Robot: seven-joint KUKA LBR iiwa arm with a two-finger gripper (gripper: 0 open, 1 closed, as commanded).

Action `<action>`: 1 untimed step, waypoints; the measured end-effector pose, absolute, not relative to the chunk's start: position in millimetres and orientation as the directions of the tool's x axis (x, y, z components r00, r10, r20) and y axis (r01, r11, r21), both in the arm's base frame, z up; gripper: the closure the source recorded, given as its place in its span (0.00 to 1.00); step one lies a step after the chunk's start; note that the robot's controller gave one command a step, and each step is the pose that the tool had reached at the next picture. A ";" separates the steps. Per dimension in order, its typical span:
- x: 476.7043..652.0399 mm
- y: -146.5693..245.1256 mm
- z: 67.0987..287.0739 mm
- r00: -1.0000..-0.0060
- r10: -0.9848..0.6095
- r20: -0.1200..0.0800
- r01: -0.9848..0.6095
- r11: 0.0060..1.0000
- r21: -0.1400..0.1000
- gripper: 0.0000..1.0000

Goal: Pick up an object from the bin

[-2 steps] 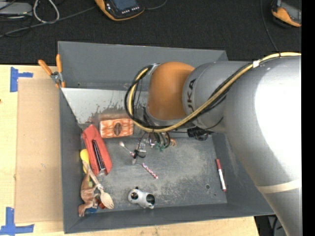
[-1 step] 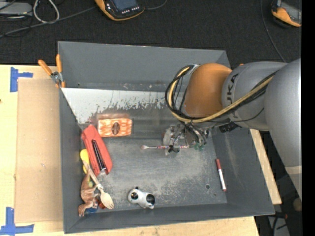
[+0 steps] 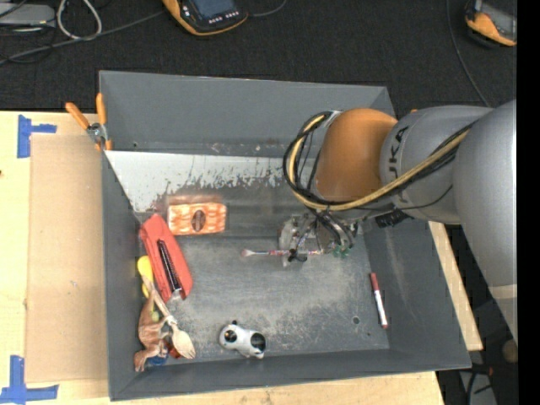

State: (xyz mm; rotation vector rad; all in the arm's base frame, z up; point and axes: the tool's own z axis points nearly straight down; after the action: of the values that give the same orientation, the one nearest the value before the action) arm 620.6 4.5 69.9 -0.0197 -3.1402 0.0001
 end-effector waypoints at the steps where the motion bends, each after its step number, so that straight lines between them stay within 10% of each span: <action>1: 617.1 4.6 95.9 -1.000 0.013 0.013 0.013 1.000 0.000 1.00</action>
Offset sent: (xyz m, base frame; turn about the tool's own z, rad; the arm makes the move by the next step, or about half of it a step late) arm -0.0035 0.0001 0.0399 0.0002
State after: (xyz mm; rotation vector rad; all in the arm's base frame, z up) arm 617.1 4.6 95.9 -0.0200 -3.1289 -0.0002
